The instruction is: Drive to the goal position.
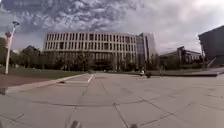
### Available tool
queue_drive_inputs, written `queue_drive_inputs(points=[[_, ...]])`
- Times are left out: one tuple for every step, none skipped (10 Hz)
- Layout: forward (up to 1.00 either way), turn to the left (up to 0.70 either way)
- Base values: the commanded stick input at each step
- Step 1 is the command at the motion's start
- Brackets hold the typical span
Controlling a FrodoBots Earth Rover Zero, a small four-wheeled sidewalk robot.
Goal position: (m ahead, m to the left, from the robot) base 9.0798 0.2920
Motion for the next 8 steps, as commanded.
queue_drive_inputs(points=[[0.70, 0.00], [0.70, 0.00], [0.70, 0.00], [0.70, 0.00], [0.70, 0.00], [0.70, 0.00], [0.70, 0.00], [0.70, 0.00]])
